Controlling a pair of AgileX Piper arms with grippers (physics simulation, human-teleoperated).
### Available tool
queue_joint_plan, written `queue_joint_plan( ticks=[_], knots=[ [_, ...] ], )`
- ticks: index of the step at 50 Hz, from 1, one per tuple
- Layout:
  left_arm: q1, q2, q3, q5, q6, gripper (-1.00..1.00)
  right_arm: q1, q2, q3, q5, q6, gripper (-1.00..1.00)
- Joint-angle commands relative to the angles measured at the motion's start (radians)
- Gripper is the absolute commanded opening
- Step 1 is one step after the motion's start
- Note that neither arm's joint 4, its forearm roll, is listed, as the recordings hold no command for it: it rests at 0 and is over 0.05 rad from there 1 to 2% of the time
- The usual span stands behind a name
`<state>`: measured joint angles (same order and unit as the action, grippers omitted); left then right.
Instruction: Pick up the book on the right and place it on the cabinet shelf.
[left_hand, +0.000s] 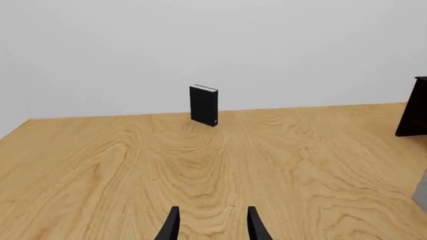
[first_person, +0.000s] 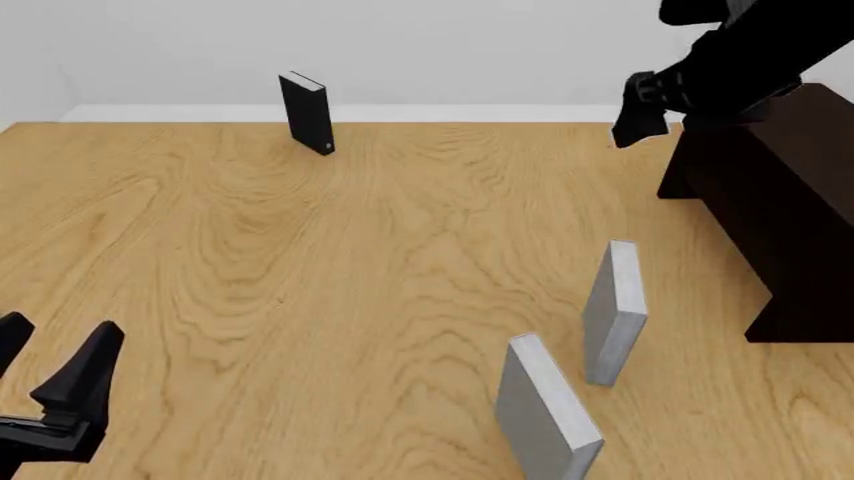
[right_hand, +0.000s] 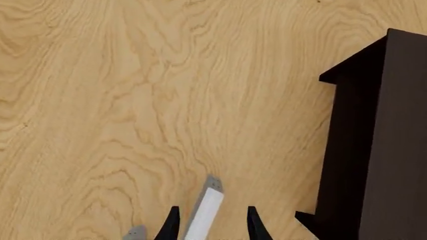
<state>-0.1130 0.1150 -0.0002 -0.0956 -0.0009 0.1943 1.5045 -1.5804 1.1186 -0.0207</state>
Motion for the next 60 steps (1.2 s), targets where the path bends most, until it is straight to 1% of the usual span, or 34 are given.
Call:
queue_joint_plan(
  ticks=[1,3,4,6,7,14,15,17,18,19,20,22,23,25,26,27,28,29,30,32,34,41,45,46,47,49,51,52,53,54,55,56,58,60],
  knots=[
    [-0.006,-0.014,0.000,0.018,0.005,1.00,0.013,-0.029,0.110,-0.065,0.059,1.00],
    [-0.007,-0.016,-0.001,0.023,0.007,1.00,-0.019,-0.022,0.108,-0.071,0.034,1.00],
    [-0.008,-0.014,-0.001,0.022,0.007,1.00,-0.010,-0.024,0.109,-0.076,0.071,1.00],
    [-0.007,-0.011,-0.001,0.018,0.006,1.00,-0.022,-0.021,0.108,-0.079,0.057,1.00],
    [-0.007,-0.010,0.000,0.017,0.007,1.00,-0.017,-0.023,0.102,-0.088,0.101,1.00],
    [-0.008,-0.013,-0.001,0.023,0.010,1.00,-0.029,-0.020,0.113,-0.116,0.105,1.00],
    [-0.008,-0.012,-0.001,0.023,0.010,1.00,-0.011,-0.026,0.132,-0.119,0.138,1.00],
    [-0.008,-0.015,-0.001,0.025,0.012,1.00,-0.027,-0.026,0.143,-0.133,0.115,1.00],
    [-0.007,-0.015,-0.001,0.025,0.012,1.00,-0.024,-0.029,0.156,-0.142,0.140,1.00],
    [-0.007,-0.017,-0.001,0.027,0.012,1.00,-0.033,-0.029,0.160,-0.147,0.132,1.00],
    [-0.008,-0.020,-0.001,0.030,0.013,1.00,-0.056,-0.023,0.166,-0.151,0.082,1.00],
    [-0.007,-0.020,-0.001,0.032,0.015,1.00,-0.014,-0.038,0.194,-0.167,0.150,1.00],
    [-0.007,-0.021,-0.001,0.032,0.017,1.00,-0.047,-0.034,0.187,-0.181,0.135,1.00],
    [-0.007,-0.019,-0.001,0.030,0.017,1.00,-0.014,-0.039,0.215,-0.185,0.149,1.00],
    [-0.008,-0.019,-0.001,0.029,0.020,1.00,-0.026,-0.040,0.221,-0.193,0.141,1.00],
    [-0.008,-0.019,-0.001,0.029,0.020,1.00,-0.039,-0.034,0.222,-0.191,0.106,1.00],
    [-0.008,-0.019,-0.001,0.029,0.021,1.00,-0.022,-0.043,0.237,-0.208,0.155,1.00],
    [-0.008,-0.019,-0.001,0.029,0.021,1.00,-0.017,-0.044,0.242,-0.210,0.160,1.00],
    [-0.008,-0.019,-0.001,0.030,0.022,1.00,-0.029,-0.037,0.258,-0.211,0.091,1.00],
    [-0.006,-0.019,-0.001,0.030,0.019,1.00,-0.035,-0.041,0.255,-0.233,0.121,1.00],
    [-0.008,-0.022,-0.001,0.032,0.022,1.00,-0.061,-0.043,0.256,-0.253,0.104,1.00],
    [-0.003,-0.025,-0.001,0.036,0.023,1.00,-0.037,-0.049,0.314,-0.293,0.118,1.00],
    [-0.004,-0.029,0.000,0.039,0.024,1.00,-0.032,-0.046,0.340,-0.309,0.106,1.00],
    [-0.003,-0.028,0.000,0.038,0.025,1.00,-0.038,-0.048,0.345,-0.323,0.124,1.00],
    [-0.004,-0.029,-0.001,0.040,0.027,1.00,-0.045,-0.043,0.350,-0.329,0.101,1.00],
    [-0.004,-0.028,-0.001,0.039,0.026,1.00,-0.029,-0.047,0.371,-0.342,0.121,1.00],
    [-0.006,-0.032,-0.001,0.043,0.027,1.00,-0.029,-0.041,0.385,-0.350,0.099,1.00],
    [-0.008,-0.032,-0.001,0.044,0.026,1.00,-0.024,-0.043,0.391,-0.360,0.122,1.00],
    [-0.009,-0.032,-0.001,0.044,0.028,1.00,-0.036,-0.036,0.393,-0.365,0.087,1.00],
    [-0.008,-0.033,-0.001,0.045,0.029,1.00,-0.001,-0.041,0.411,-0.374,0.146,1.00],
    [-0.008,-0.034,-0.001,0.046,0.029,1.00,-0.007,-0.041,0.413,-0.376,0.147,1.00],
    [-0.009,-0.032,-0.001,0.045,0.028,1.00,-0.034,-0.033,0.413,-0.383,0.096,1.00],
    [-0.007,-0.034,-0.001,0.046,0.029,1.00,0.008,-0.037,0.435,-0.390,0.149,1.00],
    [-0.007,-0.038,-0.001,0.051,0.031,1.00,-0.004,-0.031,0.446,-0.405,0.128,1.00]
  ],
)
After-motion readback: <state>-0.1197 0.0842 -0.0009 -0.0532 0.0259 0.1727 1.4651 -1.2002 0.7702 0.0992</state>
